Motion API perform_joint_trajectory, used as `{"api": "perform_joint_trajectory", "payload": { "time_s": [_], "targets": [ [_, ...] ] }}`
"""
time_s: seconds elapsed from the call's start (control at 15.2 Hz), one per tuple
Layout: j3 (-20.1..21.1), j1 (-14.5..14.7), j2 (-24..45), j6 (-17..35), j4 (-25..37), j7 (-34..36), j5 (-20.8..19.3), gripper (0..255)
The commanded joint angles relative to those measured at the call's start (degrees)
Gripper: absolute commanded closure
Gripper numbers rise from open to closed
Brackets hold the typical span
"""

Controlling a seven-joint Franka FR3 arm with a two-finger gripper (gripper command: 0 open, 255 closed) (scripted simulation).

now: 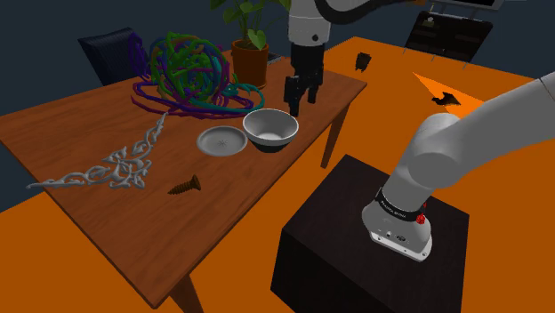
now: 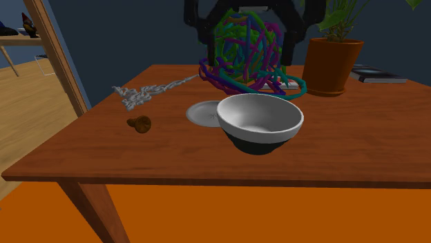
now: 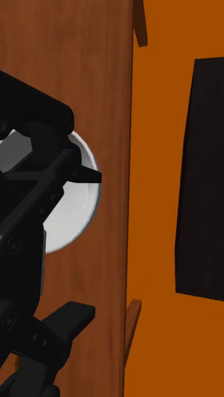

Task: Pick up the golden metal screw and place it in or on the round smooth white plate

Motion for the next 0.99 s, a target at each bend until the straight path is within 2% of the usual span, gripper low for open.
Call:
{"api": "perform_joint_trajectory", "payload": {
  "time_s": [0.0, 0.46, 0.92],
  "targets": [
    [2.0, 0.2, 3.8, 2.5, 1.4, 2.6, 1.1, 0],
    [8.4, 0.9, 16.9, 10.7, 6.8, 11.5, 2.5, 0],
    [13.4, 1.8, 32.0, 17.1, 15.7, 21.5, -0.6, 0]
  ]
}}
